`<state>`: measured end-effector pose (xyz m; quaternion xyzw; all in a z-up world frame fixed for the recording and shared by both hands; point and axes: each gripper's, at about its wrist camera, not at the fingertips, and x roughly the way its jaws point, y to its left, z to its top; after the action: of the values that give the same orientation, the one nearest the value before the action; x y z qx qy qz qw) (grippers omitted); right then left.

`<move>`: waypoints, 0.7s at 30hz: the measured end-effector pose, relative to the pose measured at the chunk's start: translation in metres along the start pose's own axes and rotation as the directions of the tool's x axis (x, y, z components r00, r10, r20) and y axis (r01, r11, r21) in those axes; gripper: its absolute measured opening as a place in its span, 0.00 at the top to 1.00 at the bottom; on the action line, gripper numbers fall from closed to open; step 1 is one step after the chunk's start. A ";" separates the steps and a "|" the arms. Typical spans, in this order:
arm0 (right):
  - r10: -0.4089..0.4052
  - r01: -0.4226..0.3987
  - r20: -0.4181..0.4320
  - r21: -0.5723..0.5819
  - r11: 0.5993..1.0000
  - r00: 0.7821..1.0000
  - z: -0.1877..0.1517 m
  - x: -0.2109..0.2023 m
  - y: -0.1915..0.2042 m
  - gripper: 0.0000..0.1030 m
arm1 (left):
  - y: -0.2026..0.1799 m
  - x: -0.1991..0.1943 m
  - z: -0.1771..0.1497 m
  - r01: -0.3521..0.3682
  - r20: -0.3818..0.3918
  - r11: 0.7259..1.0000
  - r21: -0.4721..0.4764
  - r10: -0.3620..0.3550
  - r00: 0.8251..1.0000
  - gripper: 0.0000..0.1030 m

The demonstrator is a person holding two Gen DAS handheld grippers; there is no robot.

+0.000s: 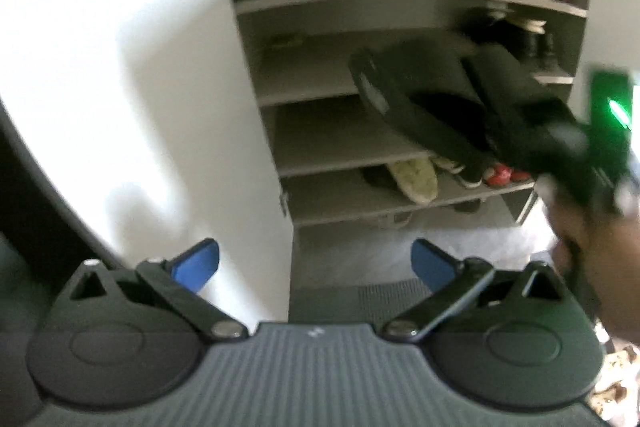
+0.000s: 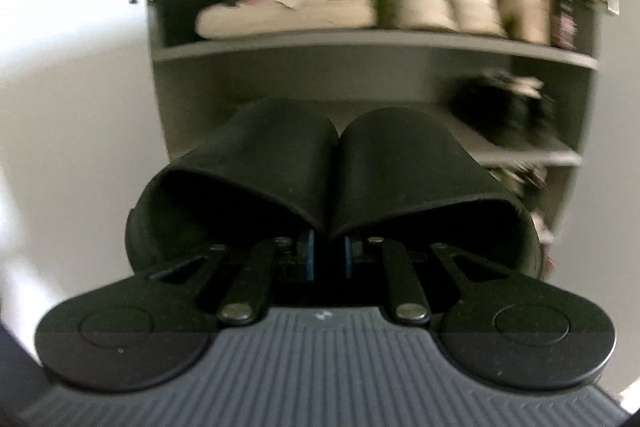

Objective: Organize scattered shoes
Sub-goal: 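Insert the black slides onto a cabinet shelf and open the right gripper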

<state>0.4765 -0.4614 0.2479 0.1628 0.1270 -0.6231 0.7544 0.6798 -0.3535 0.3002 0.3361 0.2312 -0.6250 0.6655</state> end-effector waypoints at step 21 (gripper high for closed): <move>0.006 -0.007 0.109 0.006 1.000 0.994 0.052 0.194 0.085 0.83 | 0.038 0.025 0.002 0.000 -0.107 1.000 -0.023 -0.003 0.994 0.00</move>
<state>0.5961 -0.6427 0.2266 0.1311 0.0831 -0.6290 0.7617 0.7198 -0.3721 0.2893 0.3615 0.2739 -0.6040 0.6554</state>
